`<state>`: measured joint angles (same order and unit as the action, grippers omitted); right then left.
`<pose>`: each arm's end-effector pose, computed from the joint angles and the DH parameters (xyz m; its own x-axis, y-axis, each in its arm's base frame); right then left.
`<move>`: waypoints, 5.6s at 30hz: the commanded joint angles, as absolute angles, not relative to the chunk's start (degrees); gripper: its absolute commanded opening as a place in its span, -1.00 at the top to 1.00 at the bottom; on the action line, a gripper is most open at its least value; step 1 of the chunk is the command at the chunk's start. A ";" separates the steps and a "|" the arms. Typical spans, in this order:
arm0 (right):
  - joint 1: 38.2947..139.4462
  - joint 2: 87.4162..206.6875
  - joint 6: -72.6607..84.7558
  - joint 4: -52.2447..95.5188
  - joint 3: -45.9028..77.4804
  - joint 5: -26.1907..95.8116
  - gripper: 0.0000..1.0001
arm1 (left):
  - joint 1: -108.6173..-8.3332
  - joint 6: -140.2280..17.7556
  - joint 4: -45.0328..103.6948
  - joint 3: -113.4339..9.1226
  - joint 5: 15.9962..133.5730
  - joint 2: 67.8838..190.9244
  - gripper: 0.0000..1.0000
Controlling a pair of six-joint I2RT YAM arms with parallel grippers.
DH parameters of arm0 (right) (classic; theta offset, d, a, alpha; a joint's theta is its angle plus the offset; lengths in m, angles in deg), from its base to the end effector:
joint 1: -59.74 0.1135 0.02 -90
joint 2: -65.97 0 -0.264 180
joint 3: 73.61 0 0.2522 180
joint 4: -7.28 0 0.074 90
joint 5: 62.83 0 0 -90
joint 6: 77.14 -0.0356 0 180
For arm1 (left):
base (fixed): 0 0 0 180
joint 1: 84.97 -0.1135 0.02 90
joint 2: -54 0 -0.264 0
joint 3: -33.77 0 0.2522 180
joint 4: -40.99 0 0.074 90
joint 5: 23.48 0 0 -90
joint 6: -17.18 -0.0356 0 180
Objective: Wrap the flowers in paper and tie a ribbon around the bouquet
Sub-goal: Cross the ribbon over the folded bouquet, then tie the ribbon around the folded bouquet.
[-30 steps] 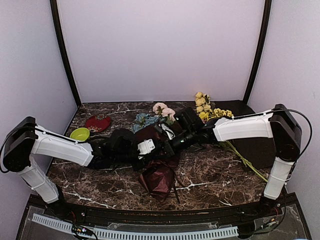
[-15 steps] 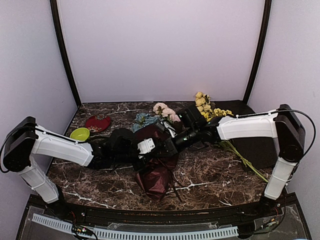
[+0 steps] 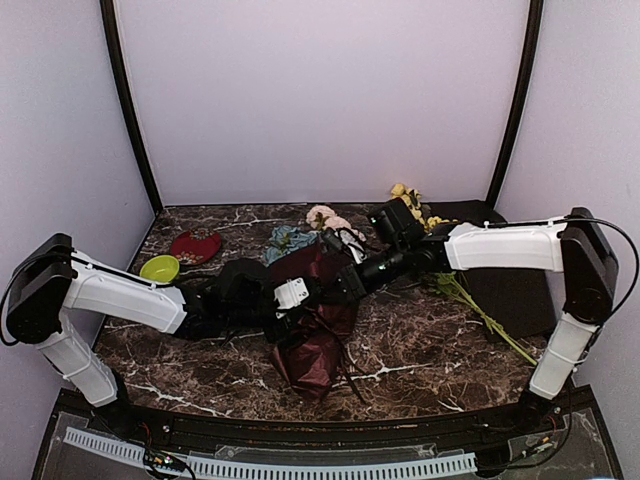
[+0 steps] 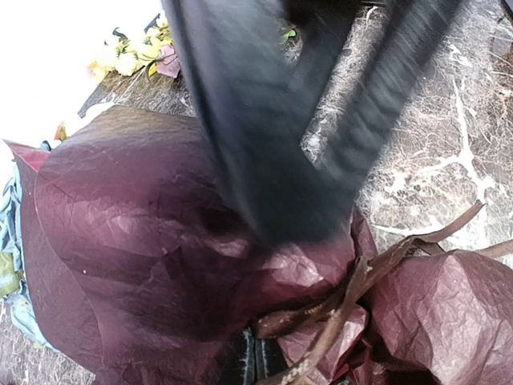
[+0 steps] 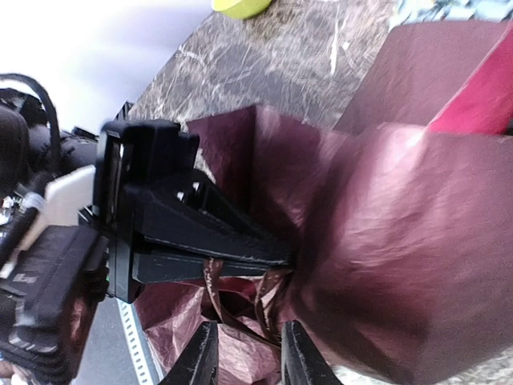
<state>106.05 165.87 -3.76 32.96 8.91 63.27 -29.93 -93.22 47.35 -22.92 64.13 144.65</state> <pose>0.2481 0.2901 0.2281 -0.7041 -0.4025 -0.5851 -0.7099 0.3777 0.5945 0.1899 -0.2690 0.1858 0.0292 0.5660 -0.8239 0.8402 0.4326 0.3270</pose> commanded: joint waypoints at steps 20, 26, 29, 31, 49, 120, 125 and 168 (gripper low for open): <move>109.68 170.82 -2.00 28.08 10.68 60.71 0.88 | -29.69 -92.41 49.38 -21.43 64.50 143.89 1.00; 110.06 171.62 -2.32 27.52 10.64 59.86 0.68 | -29.69 -92.30 49.51 -21.57 64.60 144.27 1.00; 110.45 171.92 -2.51 27.24 10.64 59.93 0.63 | -29.69 -92.15 49.38 -21.77 64.69 144.55 1.00; 110.52 172.07 -2.60 27.20 10.77 59.23 0.63 | -29.69 -92.02 49.46 -21.74 64.85 144.52 1.00; 110.37 169.15 -4.64 26.76 9.86 54.76 1.00 | -29.74 -91.21 46.76 -21.42 66.32 138.99 0.32; 107.52 159.48 -9.82 22.86 -0.70 50.49 1.00 | -34.52 -75.99 47.03 -1.72 64.61 125.43 1.00; 107.43 160.76 -10.59 21.73 0.07 52.12 1.00 | -34.53 -77.51 48.33 -2.81 71.89 125.30 0.95; 107.45 162.72 -10.67 21.17 1.60 52.22 1.00 | -36.63 -80.45 34.78 -21.35 90.01 132.91 -0.10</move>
